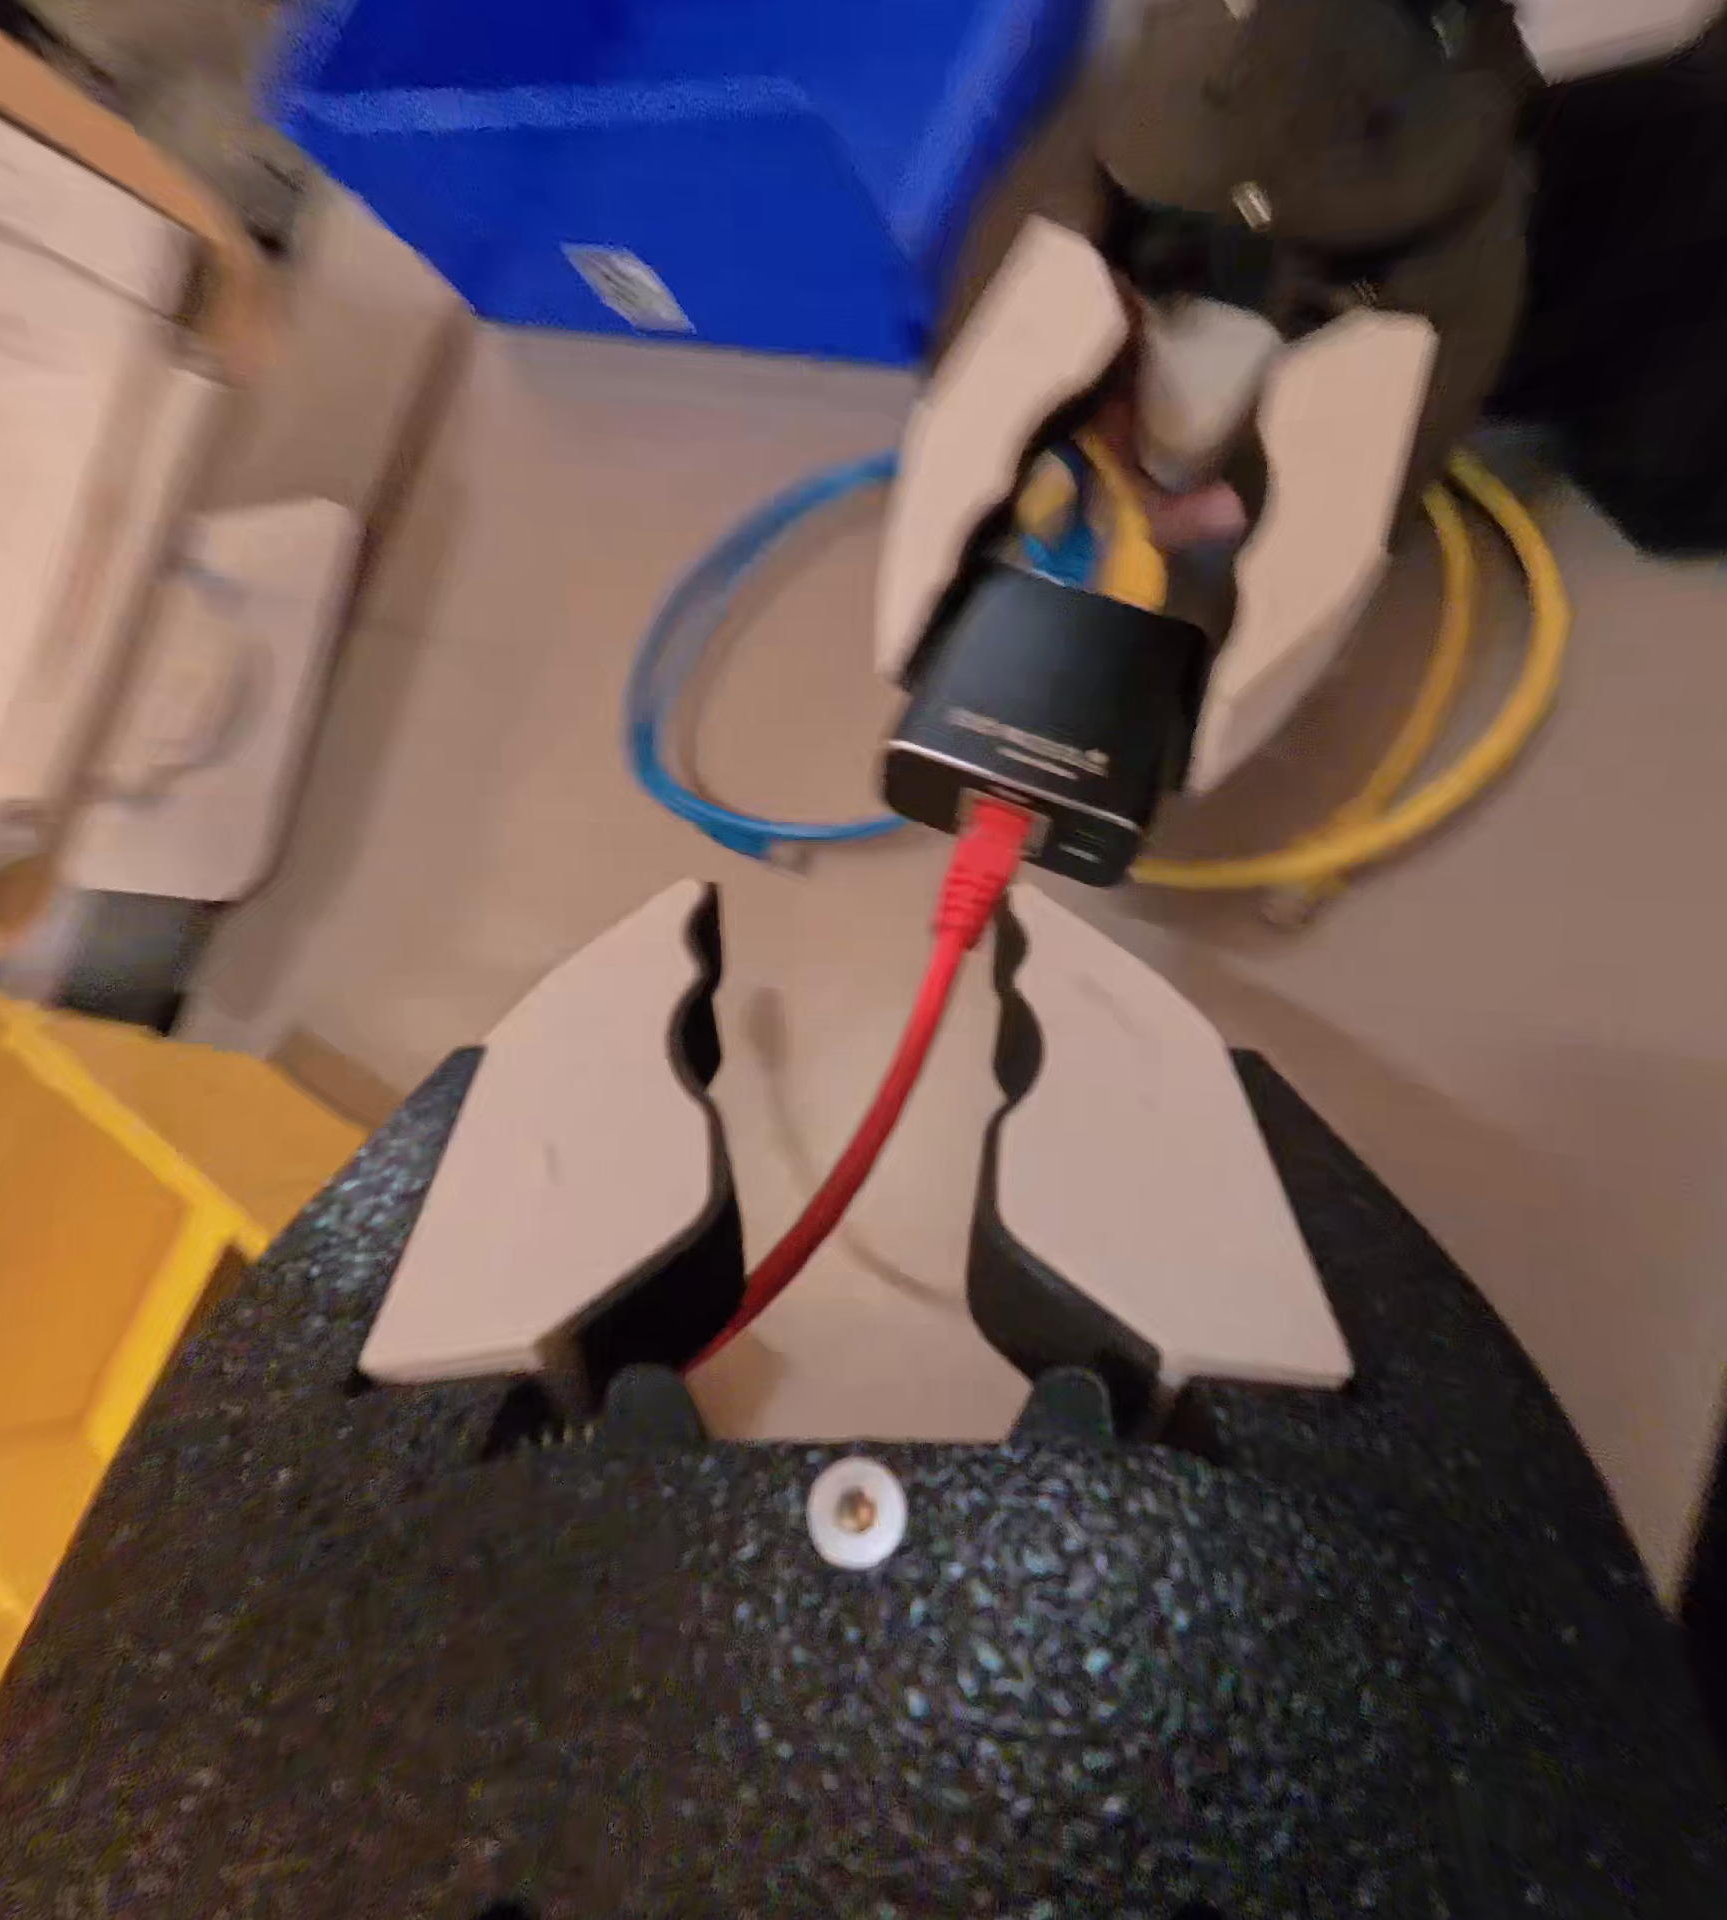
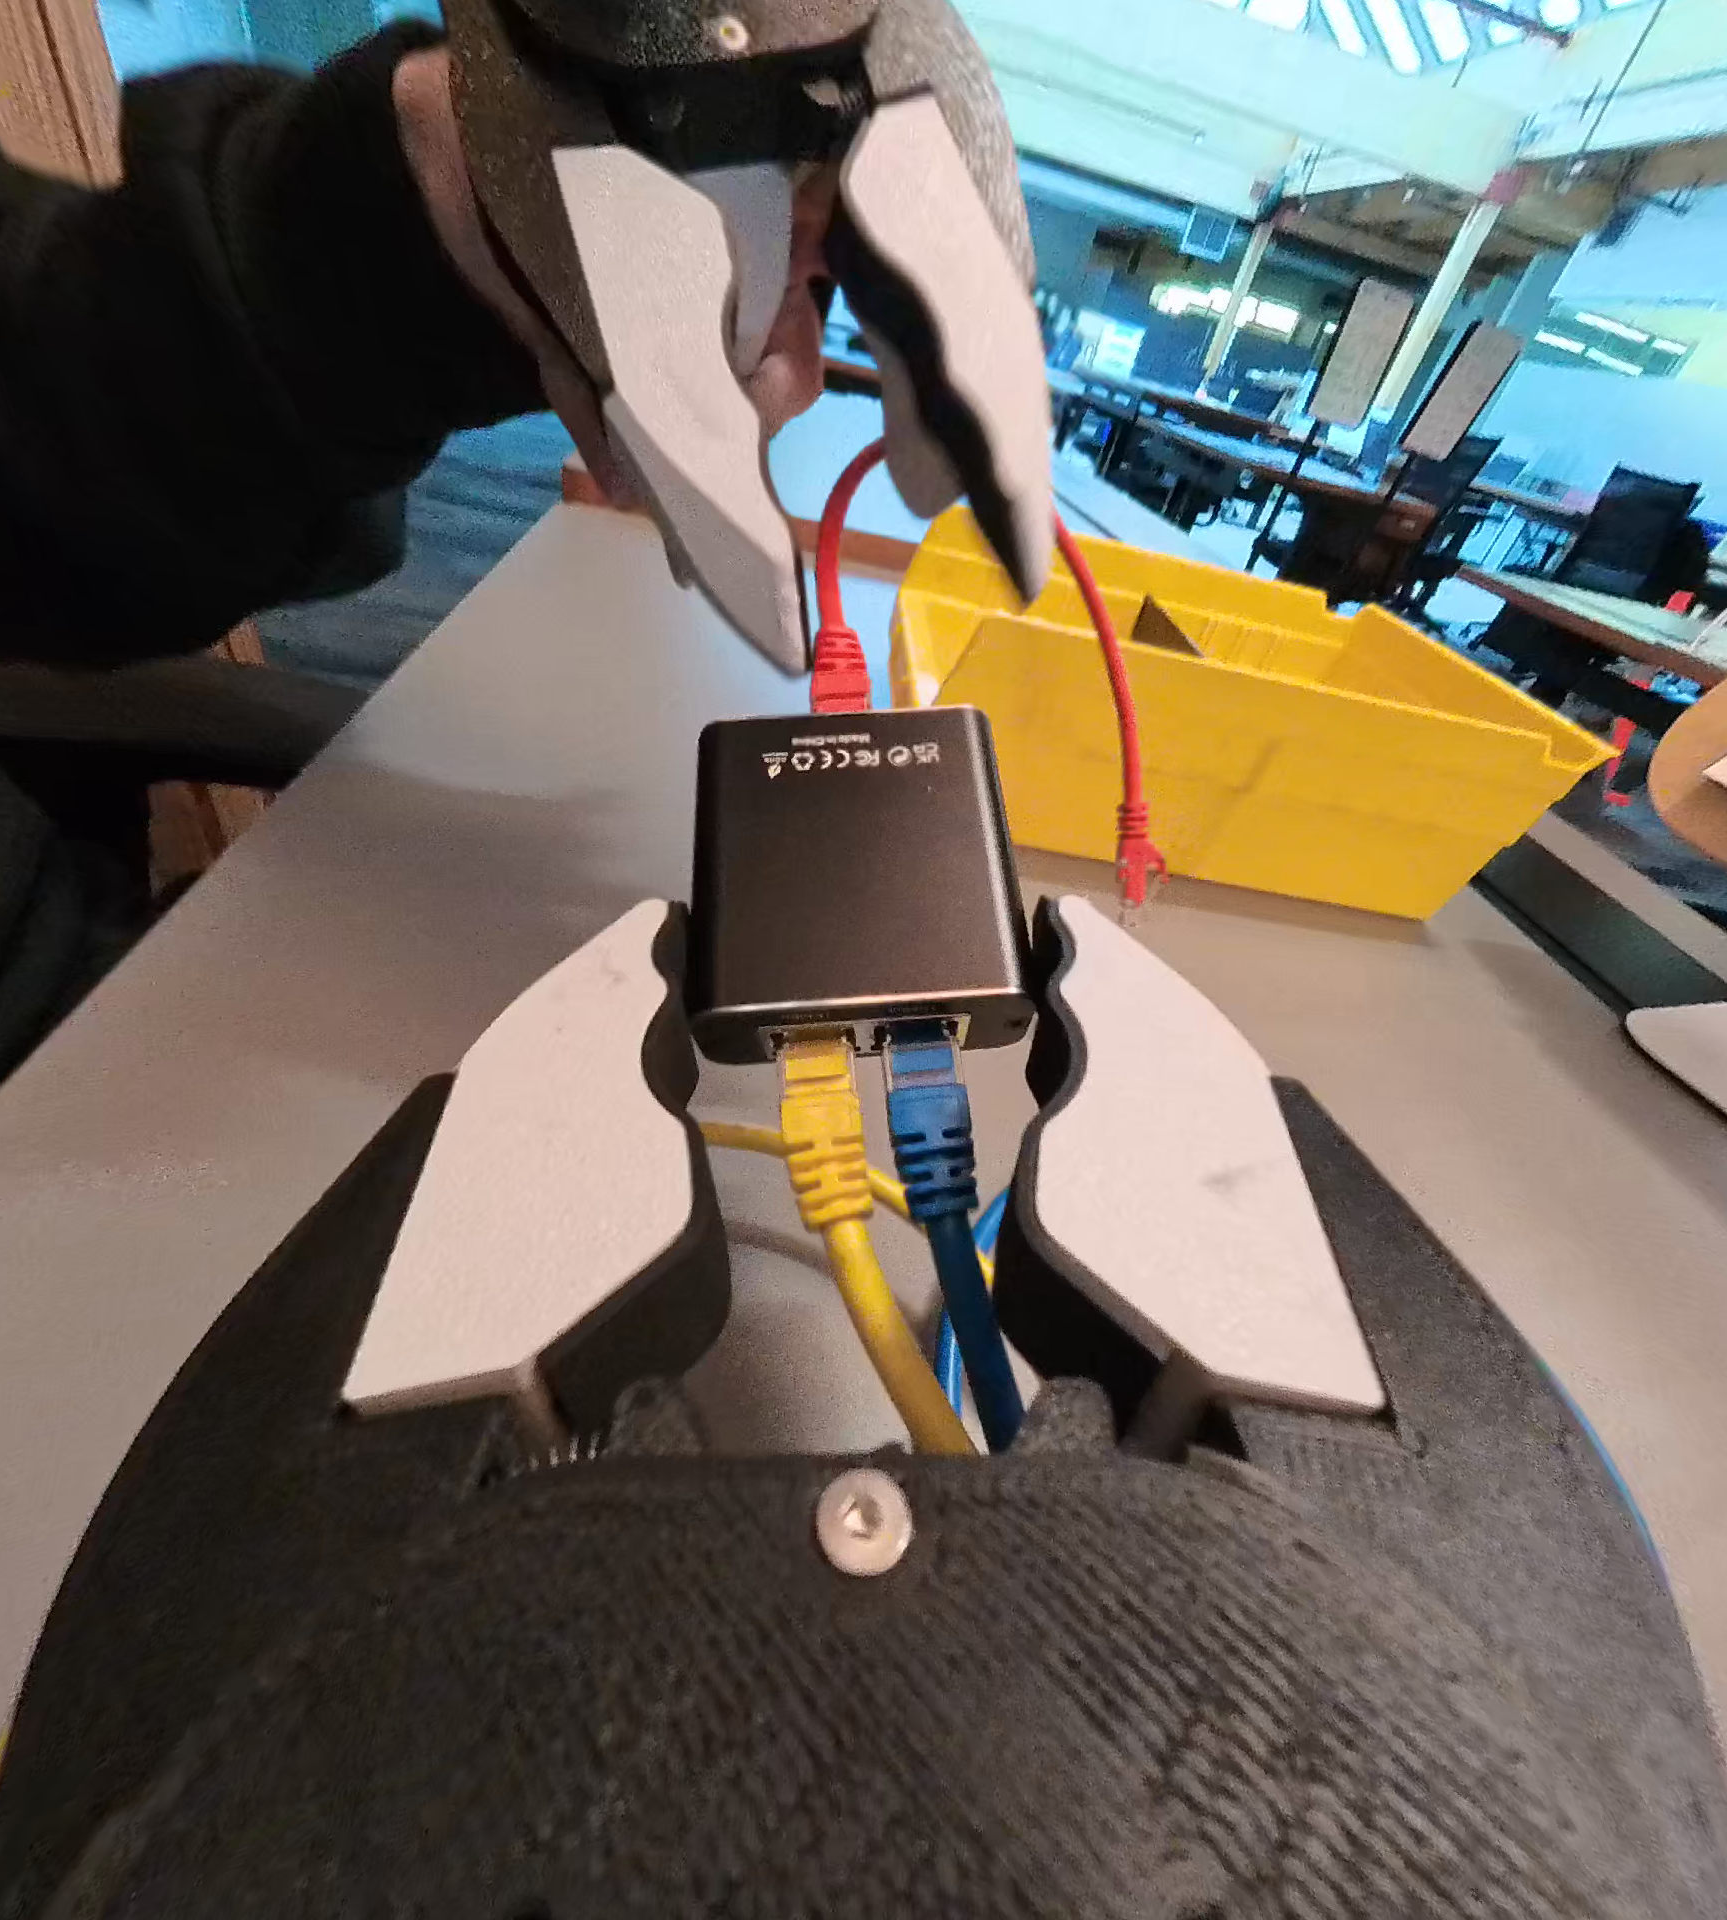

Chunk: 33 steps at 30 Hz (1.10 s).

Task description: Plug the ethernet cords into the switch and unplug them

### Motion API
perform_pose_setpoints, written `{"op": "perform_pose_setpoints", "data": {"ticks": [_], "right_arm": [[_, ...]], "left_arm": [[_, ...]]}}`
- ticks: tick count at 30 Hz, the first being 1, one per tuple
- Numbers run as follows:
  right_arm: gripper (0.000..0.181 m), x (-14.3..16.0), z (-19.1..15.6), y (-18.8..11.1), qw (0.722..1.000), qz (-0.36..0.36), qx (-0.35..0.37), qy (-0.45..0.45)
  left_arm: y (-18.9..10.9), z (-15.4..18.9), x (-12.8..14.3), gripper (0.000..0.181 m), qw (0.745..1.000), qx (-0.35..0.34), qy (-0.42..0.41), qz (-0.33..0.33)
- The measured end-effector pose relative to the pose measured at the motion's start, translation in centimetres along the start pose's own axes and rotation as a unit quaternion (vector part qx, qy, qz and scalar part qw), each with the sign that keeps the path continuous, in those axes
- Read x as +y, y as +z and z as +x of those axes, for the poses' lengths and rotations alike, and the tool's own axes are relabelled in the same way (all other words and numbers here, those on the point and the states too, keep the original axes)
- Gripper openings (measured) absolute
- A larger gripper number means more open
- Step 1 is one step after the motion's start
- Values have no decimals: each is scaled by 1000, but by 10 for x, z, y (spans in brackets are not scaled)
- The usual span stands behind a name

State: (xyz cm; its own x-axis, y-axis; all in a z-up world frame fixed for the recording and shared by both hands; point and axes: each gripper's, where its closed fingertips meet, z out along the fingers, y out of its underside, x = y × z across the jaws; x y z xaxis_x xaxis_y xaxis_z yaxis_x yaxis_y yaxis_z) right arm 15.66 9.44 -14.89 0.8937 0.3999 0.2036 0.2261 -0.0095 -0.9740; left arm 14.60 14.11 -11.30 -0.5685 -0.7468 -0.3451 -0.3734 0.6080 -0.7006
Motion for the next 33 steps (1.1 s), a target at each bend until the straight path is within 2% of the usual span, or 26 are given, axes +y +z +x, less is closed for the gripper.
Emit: {"op": "perform_pose_setpoints", "data": {"ticks": [2, 5, 7, 8, 10, 12, 14, 17, 23, 25, 28, 31, 33], "right_arm": [[63, -7, 4, -2, 1000, 12, 15, -4], [63, -20, 23, -8, 997, 20, 69, -12], [63, -39, 37, -11, 994, 46, 94, -20], [63, -53, 42, -12, 993, 64, 93, -19], [63, -90, 56, -17, 989, 99, 106, -33], [63, -136, 66, -25, 983, 134, 108, -58], [63, -182, 79, -39, 976, 158, 120, -87], [63, -235, 108, -68, 965, 164, 159, -131], [63, -299, 172, -133, 946, 161, 217, -180], [63, -307, 192, -149, 936, 143, 240, -214], [63, -290, 223, -167, 941, 134, 248, -188], [63, -240, 250, -180, 947, 125, 258, -143], [63, -194, 260, -185, 951, 106, 265, -120]], "left_arm": [[-31, -20, -22, 55, 988, -80, -43, 128], [-91, -28, -39, 52, 923, -136, -105, 346], [-105, -28, -26, 41, 899, -138, -134, 395], [-98, -28, -14, 41, 901, -129, -145, 387], [-69, -21, 15, 45, 923, -94, -165, 333], [-39, -10, 43, 55, 943, -63, -183, 272], [-20, 0, 60, 59, 951, -41, -193, 236], [-6, 8, 71, 61, 954, -29, -202, 222], [1, 12, 76, 61, 949, -1, -221, 224], [1, 11, 76, 60, 946, 7, -231, 226], [0, 11, 76, 59, 944, 14, -237, 230], [-1, 13, 75, 57, 945, 13, -228, 234], [-1, 14, 74, 57, 946, 15, -224, 235]]}}
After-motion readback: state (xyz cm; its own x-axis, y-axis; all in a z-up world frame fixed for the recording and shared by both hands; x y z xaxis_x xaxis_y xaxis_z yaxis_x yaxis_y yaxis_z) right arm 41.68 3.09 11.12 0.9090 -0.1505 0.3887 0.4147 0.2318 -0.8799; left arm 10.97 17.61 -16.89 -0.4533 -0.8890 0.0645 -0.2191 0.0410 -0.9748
